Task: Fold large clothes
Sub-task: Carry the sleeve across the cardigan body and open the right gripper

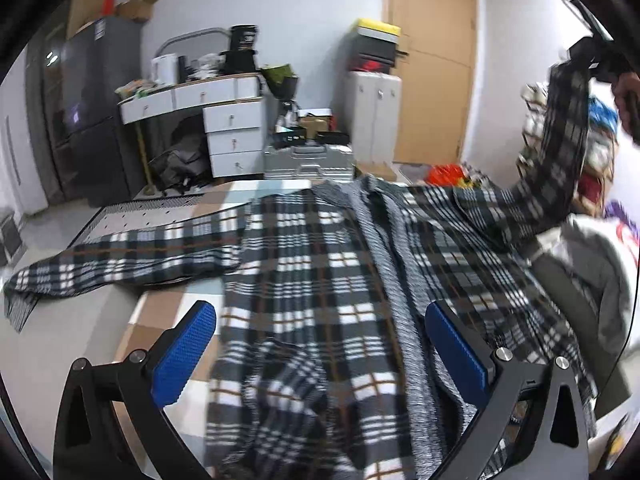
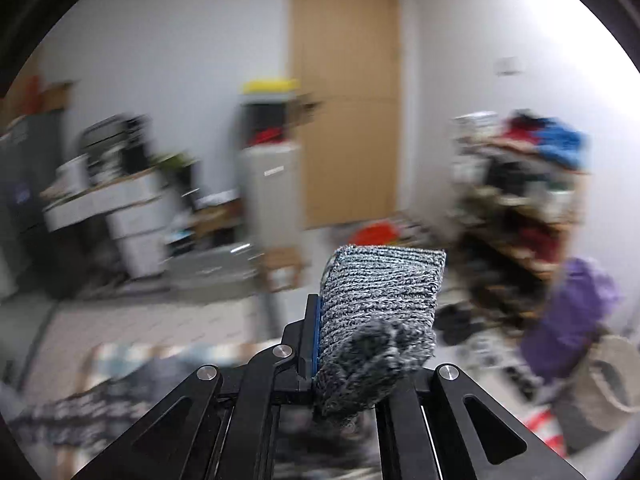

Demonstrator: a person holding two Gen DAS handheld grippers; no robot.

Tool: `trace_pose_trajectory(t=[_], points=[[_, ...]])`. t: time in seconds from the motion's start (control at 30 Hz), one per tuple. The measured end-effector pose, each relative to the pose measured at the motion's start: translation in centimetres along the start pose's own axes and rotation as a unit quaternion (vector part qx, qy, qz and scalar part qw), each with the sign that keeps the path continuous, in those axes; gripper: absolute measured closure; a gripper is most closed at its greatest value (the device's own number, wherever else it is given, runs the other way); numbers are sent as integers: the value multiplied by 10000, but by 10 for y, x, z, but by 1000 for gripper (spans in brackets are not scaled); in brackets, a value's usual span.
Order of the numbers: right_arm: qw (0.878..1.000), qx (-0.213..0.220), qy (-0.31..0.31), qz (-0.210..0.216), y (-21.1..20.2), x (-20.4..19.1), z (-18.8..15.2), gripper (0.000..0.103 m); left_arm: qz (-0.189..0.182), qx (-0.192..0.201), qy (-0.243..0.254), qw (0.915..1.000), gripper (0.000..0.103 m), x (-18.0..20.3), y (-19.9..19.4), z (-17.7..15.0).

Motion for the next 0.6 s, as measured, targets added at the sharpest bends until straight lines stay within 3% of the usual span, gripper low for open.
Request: trace_pose_trajectory(t=[0.13,0.23,0.3,0.47,0.6], points=[[9888,-461,-373,1368,32,-132,-50,98,84,223,-248,9994,1,-20,-16,6],[9660,-587,-893,2356,44,-230,-89,98,119,321,-347,9988,1,-29,-22,7],[9465,-1001,-886,2937,63,-287,-125,98,112,326,-372,9987,1,-34,-21,6],[9177,-1966,-964,3315,110,-378,-224,98,69,273,-399,9988,1,-41,-15,5],[9010,-2703,-831,3291,142,-418,-299,93,8,340,-454,9984,1,-48,-19,7]])
Point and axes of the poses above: each gripper's, at about its wrist camera, not at the fingertips, and y roughly the way its jaws point, x to its right, z to its top, the point moved 10 cm from there along y, roughly the way its jaws point, and after that the axes turned 1 degree about -x, right-handed, at the moved point
